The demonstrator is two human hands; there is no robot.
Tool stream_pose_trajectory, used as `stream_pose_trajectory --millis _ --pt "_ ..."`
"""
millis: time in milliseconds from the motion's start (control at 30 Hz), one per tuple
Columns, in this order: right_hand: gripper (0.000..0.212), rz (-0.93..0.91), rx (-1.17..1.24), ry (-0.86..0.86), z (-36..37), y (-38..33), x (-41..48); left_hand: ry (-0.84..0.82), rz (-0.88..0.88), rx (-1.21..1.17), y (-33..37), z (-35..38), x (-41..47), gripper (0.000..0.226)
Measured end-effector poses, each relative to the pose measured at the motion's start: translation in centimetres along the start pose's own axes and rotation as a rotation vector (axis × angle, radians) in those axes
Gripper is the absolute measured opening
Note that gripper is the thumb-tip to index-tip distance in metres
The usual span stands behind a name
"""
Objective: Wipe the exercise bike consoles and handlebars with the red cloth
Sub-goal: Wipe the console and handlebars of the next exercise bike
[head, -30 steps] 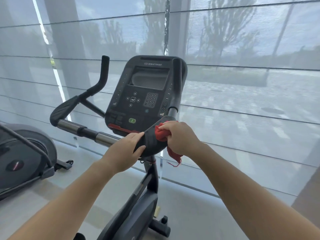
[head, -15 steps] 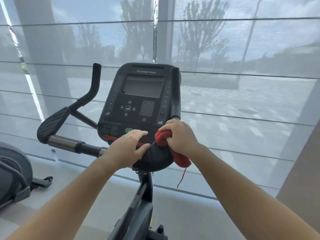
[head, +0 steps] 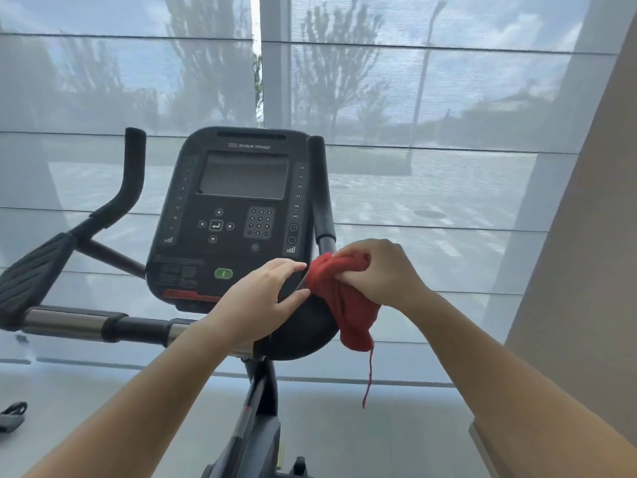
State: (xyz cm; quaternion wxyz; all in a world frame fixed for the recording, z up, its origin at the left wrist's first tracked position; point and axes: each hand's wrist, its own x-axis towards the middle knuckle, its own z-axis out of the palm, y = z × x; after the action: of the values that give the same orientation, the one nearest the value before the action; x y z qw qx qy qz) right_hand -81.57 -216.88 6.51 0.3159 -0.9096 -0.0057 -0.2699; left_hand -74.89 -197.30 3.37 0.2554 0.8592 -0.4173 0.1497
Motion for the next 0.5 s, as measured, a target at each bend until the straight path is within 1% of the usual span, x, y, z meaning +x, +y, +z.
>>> stream_pose_trajectory --millis 167,333,500 --pt "0.017 0.126 0.107 0.104 -2.0 1.3 -2.0 -0.008 0.120 -0.086 2.5 0.7 1.0 0.048" --pt "0.017 0.234 0.225 0.192 -3.7 2.8 -5.6 -0.039 0.244 -0.143 6.4 2.9 2.1 0.050" --pt "0.027 0.335 0.306 0.316 -5.9 5.1 -11.6 -0.118 0.326 -0.264 11.0 7.0 2.1 0.054"
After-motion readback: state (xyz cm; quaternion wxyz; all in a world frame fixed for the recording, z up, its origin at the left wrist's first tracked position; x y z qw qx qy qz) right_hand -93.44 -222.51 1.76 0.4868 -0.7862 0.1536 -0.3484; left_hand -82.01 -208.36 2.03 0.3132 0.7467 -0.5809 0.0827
